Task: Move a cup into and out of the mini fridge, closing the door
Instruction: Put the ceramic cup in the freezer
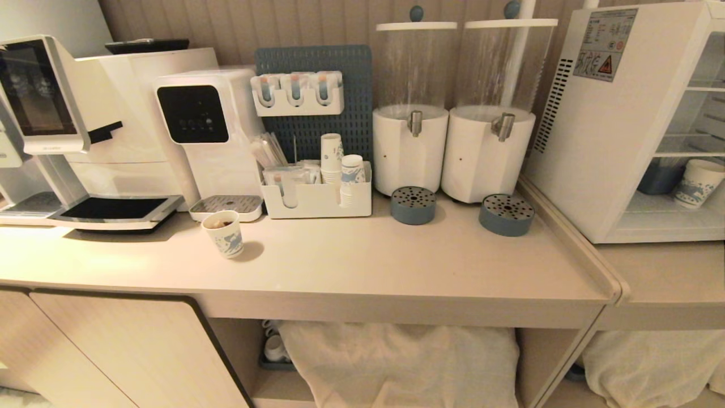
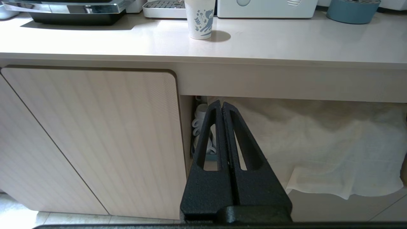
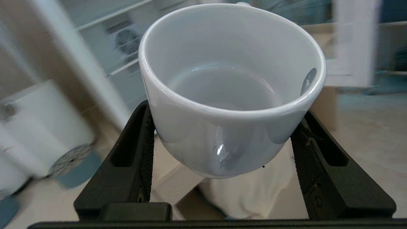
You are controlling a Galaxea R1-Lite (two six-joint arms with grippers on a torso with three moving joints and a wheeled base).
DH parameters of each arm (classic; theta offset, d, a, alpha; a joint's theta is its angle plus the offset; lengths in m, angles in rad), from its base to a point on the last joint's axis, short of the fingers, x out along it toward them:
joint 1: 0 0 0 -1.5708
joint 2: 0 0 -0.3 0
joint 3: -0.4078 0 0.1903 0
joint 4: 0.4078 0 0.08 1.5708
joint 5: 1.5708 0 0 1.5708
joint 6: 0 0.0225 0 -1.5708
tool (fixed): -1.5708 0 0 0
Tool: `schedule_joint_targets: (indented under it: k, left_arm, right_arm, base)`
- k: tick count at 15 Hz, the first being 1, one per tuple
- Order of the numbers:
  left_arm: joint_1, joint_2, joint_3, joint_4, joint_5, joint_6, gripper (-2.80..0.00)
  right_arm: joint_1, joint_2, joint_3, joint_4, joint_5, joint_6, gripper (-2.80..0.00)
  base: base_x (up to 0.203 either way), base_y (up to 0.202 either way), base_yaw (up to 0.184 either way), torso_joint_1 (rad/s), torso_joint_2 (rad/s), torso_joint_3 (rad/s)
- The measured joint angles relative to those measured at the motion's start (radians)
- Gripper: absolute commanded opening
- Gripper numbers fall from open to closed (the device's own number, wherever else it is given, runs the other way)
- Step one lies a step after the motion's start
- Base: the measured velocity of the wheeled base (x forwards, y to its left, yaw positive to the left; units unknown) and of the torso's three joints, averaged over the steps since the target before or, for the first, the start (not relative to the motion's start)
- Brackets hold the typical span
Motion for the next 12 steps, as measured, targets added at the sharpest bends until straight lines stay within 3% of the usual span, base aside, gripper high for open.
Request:
schedule_joint_targets:
  k: [2, 5, 10, 12]
  left_arm:
    - [0.000, 0.000, 0.000, 0.000, 0.000, -0.001, -2.80]
    - [0.000, 0.000, 0.000, 0.000, -0.001, 0.000, -2.80]
    - [0.000, 0.000, 0.000, 0.000, 0.000, -0.001, -2.80]
    - [0.000, 0.000, 0.000, 0.000, 0.000, -0.001, -2.80]
  right_arm:
    - [-0.059, -0.031, -0.016, 0.051, 0.074, -0.004, -2.80]
    - [-0.076, -0.172, -0.002, 0.181, 0.210, 0.004, -2.80]
    - [-0.078, -0.270, 0.212, 0.097, 0.746, 0.000, -2.80]
    - [-0.078, -0.279, 0.264, 0.129, 0.855, -0.038, -2.80]
  base:
    - [0.000, 0.000, 0.000, 0.000, 0.00, 0.000]
    - [0.000, 0.000, 0.000, 0.000, 0.00, 0.000]
    - [0.000, 0.000, 0.000, 0.000, 0.00, 0.000]
    - [0.000, 0.000, 0.000, 0.000, 0.00, 0.000]
